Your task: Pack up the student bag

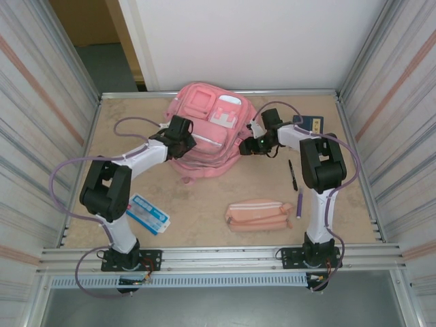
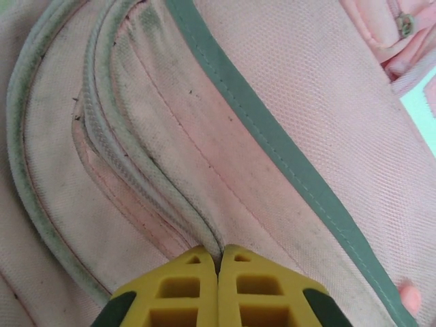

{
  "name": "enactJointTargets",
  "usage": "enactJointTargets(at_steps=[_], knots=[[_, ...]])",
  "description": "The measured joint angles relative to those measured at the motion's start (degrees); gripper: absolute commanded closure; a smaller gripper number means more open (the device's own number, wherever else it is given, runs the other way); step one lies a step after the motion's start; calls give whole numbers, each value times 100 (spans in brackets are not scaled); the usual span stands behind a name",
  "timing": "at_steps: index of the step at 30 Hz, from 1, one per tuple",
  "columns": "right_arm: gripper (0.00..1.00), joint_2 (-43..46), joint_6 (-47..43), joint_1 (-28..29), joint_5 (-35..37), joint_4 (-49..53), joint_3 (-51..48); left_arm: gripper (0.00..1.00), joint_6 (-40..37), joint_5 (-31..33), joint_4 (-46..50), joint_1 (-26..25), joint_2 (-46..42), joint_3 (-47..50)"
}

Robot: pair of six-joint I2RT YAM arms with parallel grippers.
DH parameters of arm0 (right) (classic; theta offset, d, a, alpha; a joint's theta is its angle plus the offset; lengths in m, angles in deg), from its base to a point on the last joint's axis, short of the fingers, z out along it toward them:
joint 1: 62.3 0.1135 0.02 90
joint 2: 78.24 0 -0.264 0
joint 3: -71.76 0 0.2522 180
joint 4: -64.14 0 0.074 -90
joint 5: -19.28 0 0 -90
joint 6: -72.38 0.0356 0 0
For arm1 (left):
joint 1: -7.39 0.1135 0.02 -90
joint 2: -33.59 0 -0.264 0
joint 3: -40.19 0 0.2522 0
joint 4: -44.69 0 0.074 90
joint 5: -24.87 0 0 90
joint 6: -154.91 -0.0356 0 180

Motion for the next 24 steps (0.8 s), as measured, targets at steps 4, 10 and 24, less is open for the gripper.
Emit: enactJointTargets(at_steps=[4,10,24], knots=[[66,61,-87,216,573,2,-4,100,-13,-227,17,87,-166,0],[83,197,-442,573,1189,68,-4,100,-9,-503,79,234,-444,61],[60,358,-863,588,2061,726,94,100,-20,-1008,372,516,-627,63]])
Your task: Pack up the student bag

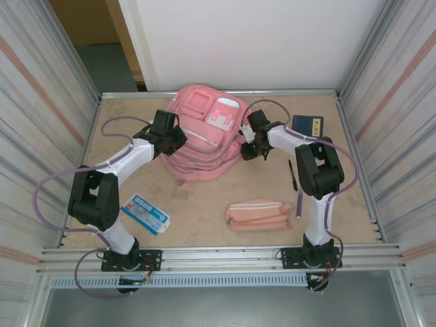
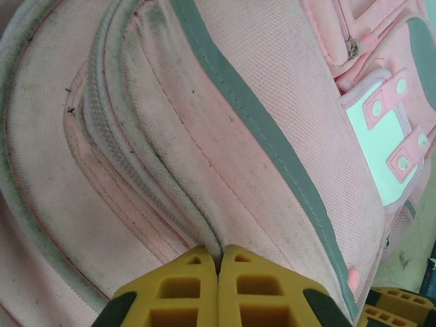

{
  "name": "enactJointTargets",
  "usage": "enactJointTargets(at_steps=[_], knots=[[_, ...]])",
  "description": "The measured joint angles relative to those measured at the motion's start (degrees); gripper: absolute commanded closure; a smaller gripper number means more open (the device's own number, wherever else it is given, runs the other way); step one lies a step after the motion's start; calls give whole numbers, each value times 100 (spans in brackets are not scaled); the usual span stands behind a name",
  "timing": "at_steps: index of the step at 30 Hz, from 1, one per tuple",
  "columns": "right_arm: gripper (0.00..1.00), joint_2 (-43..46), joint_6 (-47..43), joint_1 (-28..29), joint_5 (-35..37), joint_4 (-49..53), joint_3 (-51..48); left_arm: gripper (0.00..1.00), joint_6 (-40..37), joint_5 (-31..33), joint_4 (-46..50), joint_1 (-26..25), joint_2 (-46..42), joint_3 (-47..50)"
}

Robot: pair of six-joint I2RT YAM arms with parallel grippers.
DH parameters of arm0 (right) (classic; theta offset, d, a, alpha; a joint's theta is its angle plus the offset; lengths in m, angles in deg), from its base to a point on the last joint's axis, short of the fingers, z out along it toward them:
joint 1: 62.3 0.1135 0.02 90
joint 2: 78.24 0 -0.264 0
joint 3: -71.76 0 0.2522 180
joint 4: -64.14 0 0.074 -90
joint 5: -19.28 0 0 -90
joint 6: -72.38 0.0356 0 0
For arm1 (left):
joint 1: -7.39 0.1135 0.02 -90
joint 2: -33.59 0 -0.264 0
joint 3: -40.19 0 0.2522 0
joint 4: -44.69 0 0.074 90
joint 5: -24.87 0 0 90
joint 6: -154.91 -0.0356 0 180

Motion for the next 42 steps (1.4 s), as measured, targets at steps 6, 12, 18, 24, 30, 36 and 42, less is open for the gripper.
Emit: enactJointTargets(at_steps=[6,12,18,24,30,36,42], knots=[[55,398,-7,-146,-286,92,-17,100,2,-151,22,39,-42,0],[41,385,328,-127,-831,155,114,100,-7,-328,24,96,-42,0],[48,125,1679,-107,-1060,-179,125,100,-42,-501,76,140,-111,0],[57,-149,2175,28,-892,-205,129,100,-103,-564,212,162,-240,0],[62,-192,2275,118,-608,-111,131,100,-125,-654,238,199,-304,7],[63,-177,2271,177,-345,-50,92,100,-125,-730,251,221,-326,13],[67,-146,2249,190,-153,26,11,100,-125,-758,275,236,-330,33]])
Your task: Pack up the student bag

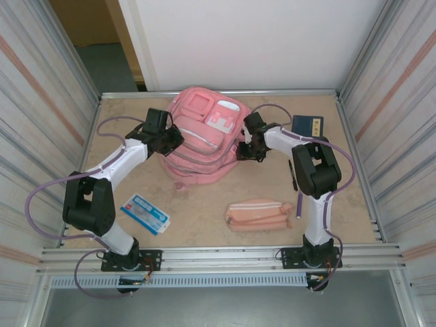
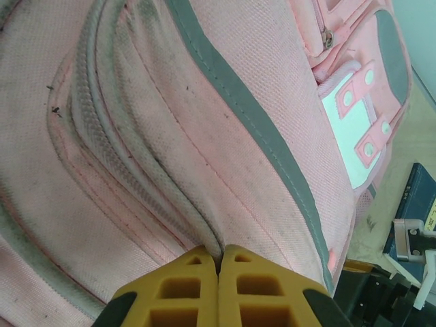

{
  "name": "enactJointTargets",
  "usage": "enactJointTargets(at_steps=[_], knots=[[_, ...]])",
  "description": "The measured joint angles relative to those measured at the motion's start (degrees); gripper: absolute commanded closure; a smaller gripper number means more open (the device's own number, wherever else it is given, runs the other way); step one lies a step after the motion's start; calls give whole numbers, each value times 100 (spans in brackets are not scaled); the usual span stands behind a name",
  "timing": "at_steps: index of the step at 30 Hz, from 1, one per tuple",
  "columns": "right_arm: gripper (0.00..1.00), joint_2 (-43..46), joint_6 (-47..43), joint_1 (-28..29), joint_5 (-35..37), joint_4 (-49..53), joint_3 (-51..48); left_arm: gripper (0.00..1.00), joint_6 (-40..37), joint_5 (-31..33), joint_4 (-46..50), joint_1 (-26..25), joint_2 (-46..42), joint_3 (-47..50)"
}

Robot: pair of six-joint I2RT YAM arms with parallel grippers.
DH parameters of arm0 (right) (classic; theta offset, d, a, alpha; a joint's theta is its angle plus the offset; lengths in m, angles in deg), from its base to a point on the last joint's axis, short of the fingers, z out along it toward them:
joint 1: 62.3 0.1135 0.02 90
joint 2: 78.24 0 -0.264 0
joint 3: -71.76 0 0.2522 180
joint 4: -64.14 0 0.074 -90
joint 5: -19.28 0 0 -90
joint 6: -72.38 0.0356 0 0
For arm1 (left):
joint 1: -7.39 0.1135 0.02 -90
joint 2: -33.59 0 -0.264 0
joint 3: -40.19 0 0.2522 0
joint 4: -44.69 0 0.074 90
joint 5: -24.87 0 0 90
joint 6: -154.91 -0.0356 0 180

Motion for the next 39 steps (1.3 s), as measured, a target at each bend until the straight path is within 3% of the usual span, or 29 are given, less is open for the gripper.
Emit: enactJointTargets(at_steps=[15,25,31,39], knots=[[69,42,-476,-9,-13,-79,-125,100,4,-184,-37,70,-4,61],[100,138,-949,192,313,-382,-308,100,7,-258,9,76,-7,33],[100,404,-1349,208,162,-385,-608,100,94,-529,87,223,-7,-50],[100,656,-2002,402,-697,-223,-678,100,459,-686,-7,297,2,-63]])
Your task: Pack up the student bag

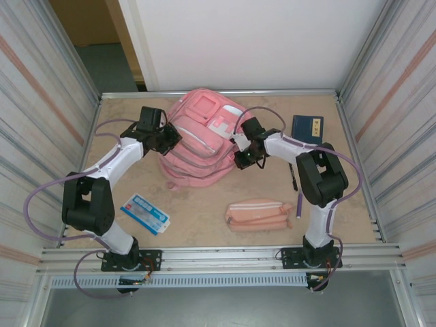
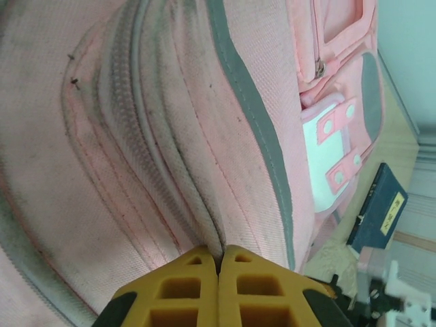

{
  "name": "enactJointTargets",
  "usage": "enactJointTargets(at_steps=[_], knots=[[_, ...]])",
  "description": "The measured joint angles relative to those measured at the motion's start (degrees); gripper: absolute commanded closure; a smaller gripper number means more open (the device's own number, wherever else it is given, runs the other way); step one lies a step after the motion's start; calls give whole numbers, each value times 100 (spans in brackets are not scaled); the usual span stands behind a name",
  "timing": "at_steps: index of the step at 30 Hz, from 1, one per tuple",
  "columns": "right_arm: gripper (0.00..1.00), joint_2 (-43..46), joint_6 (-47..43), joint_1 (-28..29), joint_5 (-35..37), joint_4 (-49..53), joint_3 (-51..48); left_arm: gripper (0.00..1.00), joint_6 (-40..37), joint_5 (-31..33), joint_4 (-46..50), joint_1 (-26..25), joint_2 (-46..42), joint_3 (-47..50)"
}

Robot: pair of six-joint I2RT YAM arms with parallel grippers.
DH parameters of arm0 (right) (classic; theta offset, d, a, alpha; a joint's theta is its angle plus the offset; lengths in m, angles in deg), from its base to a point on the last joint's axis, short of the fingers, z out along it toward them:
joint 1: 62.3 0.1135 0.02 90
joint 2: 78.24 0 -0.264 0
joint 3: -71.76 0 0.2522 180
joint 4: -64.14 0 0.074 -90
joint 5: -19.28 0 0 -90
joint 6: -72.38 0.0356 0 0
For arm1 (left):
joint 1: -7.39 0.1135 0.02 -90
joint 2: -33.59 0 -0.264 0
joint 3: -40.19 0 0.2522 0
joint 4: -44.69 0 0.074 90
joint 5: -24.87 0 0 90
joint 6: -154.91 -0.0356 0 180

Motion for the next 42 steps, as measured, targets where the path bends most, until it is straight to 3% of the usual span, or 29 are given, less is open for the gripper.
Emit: enactJointTargets(at_steps=[17,28,34,42], knots=[[96,-2,26,435,-1318,-151,-352,100,750,409,-398,-87,-7,170],[100,-4,70,487,-1379,-179,-352,100,632,264,-498,125,516,-155],[100,-2,94,466,-1360,-192,-352,71,-26,-129,-240,199,820,-494],[100,-2,122,422,-1340,-151,-352,56,-815,-144,269,-208,743,-284]])
